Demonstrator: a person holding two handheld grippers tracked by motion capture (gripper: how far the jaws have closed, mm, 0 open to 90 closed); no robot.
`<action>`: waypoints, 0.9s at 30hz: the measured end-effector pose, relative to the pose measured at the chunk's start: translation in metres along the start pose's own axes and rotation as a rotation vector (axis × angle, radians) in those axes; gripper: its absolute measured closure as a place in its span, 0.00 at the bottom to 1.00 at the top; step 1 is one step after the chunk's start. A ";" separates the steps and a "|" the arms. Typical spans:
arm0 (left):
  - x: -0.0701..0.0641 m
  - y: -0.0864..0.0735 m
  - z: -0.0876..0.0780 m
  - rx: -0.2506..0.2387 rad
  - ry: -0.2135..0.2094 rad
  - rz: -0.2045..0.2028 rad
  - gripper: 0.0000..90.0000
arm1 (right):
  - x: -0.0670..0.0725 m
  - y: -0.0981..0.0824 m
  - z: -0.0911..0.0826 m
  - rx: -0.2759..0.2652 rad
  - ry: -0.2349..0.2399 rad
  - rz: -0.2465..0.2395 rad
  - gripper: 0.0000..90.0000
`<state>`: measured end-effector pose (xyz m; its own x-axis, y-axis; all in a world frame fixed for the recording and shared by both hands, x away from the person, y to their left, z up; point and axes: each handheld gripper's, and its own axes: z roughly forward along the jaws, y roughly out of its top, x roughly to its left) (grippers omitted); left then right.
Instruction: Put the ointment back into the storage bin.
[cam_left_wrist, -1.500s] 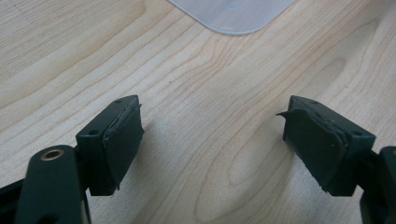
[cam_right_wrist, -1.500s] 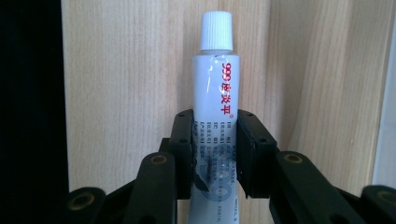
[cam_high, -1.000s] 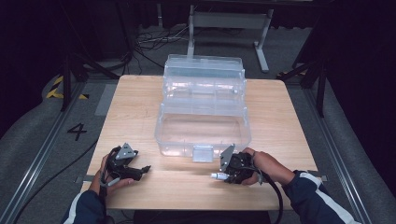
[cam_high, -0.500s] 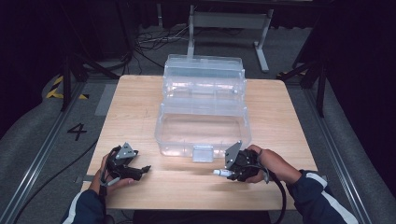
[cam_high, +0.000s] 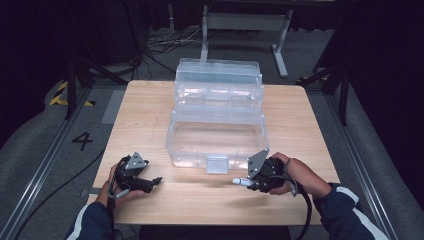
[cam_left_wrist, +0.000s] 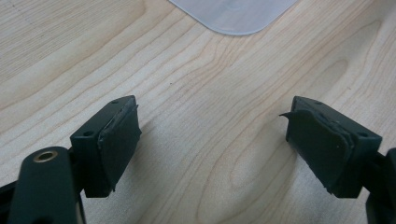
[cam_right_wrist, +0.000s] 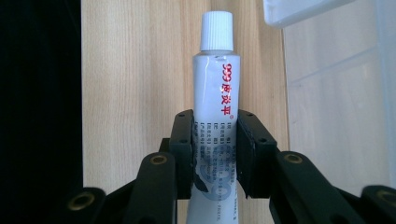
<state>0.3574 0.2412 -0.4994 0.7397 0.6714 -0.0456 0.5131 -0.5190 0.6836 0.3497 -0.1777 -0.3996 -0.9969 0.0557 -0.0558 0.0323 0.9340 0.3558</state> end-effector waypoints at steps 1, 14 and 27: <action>0.000 0.000 0.000 -0.001 0.001 0.001 0.20 | 0.000 0.000 -0.002 -0.002 -0.004 0.000 0.78; 0.000 0.000 0.000 0.001 0.001 0.001 0.19 | -0.007 0.007 -0.037 -0.040 -0.059 0.002 0.78; 0.000 0.000 0.000 0.001 0.001 0.001 0.19 | -0.029 0.028 -0.076 -0.040 -0.135 -0.009 0.78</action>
<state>0.3576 0.2412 -0.4994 0.7397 0.6715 -0.0440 0.5127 -0.5201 0.6831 0.3740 -0.1800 -0.3173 -0.9783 0.0966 -0.1835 0.0174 0.9199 0.3918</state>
